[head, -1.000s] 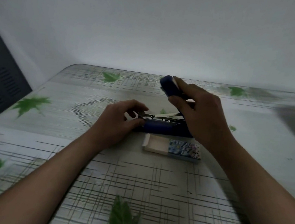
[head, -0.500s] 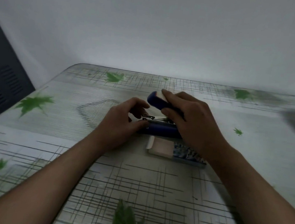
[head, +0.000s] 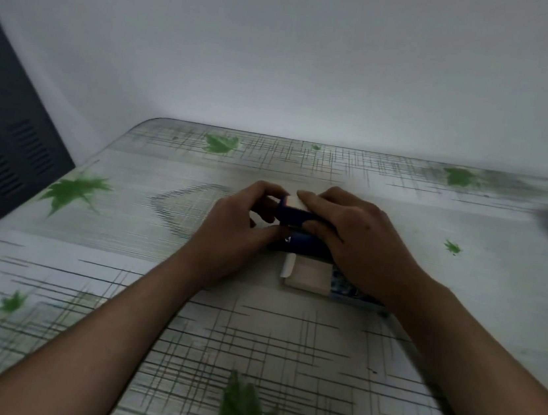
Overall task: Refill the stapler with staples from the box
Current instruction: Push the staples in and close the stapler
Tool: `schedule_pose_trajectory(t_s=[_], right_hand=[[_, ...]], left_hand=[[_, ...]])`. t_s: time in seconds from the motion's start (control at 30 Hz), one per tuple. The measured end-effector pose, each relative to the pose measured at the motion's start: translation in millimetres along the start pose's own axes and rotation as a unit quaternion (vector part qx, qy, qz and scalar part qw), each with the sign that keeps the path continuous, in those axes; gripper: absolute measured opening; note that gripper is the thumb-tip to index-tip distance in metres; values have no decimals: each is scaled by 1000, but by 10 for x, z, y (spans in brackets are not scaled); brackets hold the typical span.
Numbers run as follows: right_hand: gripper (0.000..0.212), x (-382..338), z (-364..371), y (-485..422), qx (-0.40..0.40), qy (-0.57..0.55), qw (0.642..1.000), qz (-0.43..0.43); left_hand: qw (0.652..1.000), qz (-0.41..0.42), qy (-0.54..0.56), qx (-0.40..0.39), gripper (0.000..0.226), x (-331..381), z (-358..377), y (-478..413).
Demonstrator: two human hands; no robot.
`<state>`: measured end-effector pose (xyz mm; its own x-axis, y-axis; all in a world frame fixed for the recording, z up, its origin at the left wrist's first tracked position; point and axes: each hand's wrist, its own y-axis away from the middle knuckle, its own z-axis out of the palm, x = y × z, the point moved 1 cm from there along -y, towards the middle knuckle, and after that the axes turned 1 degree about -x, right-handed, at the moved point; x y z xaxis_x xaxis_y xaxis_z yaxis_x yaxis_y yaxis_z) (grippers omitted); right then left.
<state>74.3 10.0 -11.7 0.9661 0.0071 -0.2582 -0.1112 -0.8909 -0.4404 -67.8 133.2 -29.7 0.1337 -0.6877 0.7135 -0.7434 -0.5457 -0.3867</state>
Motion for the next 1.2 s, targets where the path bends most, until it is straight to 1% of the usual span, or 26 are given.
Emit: schedule_pose_trajectory(t_s=[0.23,0.33,0.4,0.5,0.63,0.77,0.93,1.07,1.2], right_hand=[[41,34,-34,4,-3,0,1000,5],[41,64,-66,-5,-8,-3,1000,5],[37,87,-86,-8,-11,-1,1000,1],[30,124,-103,-4,-2,-5,1000,12],[29,135,-71,1,-12,4,1000,8],[32,123,-46,21,-28,17,999,4],[31,102,-46,26,-32,19,999,4],[32,79,-32,31,-38,32,999,2],[32,65,-27,31,-43,39,998,0]], left_hand=[[999,36,-27,4,37,52,8,23],[999,46,-17,16,34,89,11,14],[998,52,-7,29,31,115,27,4],[997,67,-20,35,29,129,44,-7],[997,68,-42,17,28,97,11,-20],[997,61,-47,-13,31,66,0,-17],[997,56,-47,-27,28,62,-15,-26],[996,53,-69,-32,29,47,-21,-26],[996,46,-68,-31,31,25,-13,-21]])
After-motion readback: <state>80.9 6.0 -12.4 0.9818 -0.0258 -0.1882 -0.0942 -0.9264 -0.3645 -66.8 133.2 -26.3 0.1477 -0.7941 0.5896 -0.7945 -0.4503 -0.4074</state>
